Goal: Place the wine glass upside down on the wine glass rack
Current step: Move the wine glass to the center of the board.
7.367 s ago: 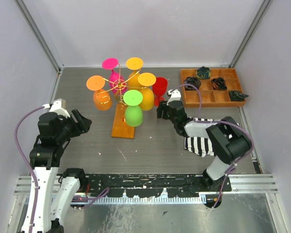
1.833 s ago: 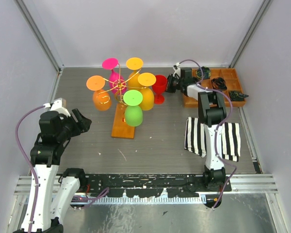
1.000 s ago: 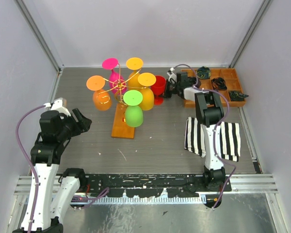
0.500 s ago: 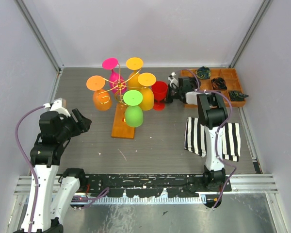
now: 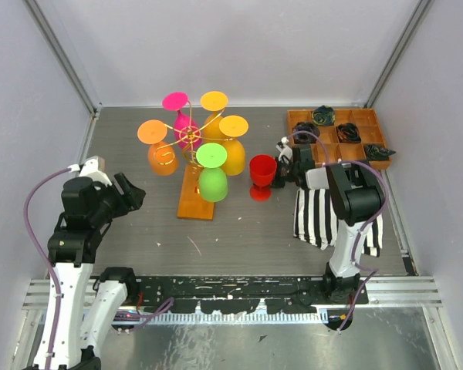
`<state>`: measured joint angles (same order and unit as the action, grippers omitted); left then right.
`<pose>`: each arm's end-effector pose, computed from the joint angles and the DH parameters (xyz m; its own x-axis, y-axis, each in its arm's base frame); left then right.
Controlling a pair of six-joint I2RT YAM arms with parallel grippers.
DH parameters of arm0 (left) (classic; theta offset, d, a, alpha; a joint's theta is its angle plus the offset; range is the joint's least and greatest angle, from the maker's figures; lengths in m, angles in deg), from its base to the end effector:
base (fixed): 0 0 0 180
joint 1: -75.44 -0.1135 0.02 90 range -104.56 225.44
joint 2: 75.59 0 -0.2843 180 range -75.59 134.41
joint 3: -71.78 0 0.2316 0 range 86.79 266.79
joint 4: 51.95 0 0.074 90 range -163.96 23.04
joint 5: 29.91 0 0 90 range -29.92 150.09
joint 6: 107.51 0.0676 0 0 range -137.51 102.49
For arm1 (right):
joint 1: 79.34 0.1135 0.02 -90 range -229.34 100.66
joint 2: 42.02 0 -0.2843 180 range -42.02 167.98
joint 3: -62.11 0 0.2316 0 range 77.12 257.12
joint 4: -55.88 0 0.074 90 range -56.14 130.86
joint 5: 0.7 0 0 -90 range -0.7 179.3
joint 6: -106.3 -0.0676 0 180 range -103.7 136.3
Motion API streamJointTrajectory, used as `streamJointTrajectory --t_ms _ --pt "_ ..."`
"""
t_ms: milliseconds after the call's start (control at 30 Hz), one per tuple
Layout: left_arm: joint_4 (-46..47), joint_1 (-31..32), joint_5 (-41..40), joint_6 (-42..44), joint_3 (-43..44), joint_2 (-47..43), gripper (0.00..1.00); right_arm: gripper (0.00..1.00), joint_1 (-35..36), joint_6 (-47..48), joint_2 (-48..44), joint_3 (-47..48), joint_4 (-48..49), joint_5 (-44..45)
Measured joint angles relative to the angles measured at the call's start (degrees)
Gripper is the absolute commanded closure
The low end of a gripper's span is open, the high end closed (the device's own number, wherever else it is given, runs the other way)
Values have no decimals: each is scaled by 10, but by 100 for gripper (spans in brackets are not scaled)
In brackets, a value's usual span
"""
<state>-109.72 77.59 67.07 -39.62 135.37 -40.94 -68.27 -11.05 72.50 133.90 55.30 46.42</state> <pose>0.1120 -0.0124 0.3192 -0.5005 -0.3551 -0.7896 -0.0483 0.9221 -0.3840 0.3818 0.1216 0.1303 -0.8858 0.1697 -0.4319 -0.2473 0.6148 0.7489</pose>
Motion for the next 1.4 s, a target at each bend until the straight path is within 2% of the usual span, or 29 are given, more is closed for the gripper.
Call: streamJointTrajectory --t_ms 200,567,900,1100,1200,1333,1400 --pt "0 0 0 0 0 -1 29 99 27 -35 -61 -124 102 22" --pt "0 10 0 0 0 -7 29 97 93 -132 -83 -261 300 57" --pt "0 16 0 0 0 -8 29 91 93 -126 -129 -256 234 140" --pt "0 17 0 0 0 -8 29 87 44 -101 -155 -230 167 190" --pt "0 17 0 0 0 -8 29 79 10 -83 -194 -216 118 216" --pt "0 18 0 0 0 -8 29 50 -3 -57 -296 -217 54 273" --pt "0 18 0 0 0 -7 28 42 -2 -53 -371 -233 38 302"
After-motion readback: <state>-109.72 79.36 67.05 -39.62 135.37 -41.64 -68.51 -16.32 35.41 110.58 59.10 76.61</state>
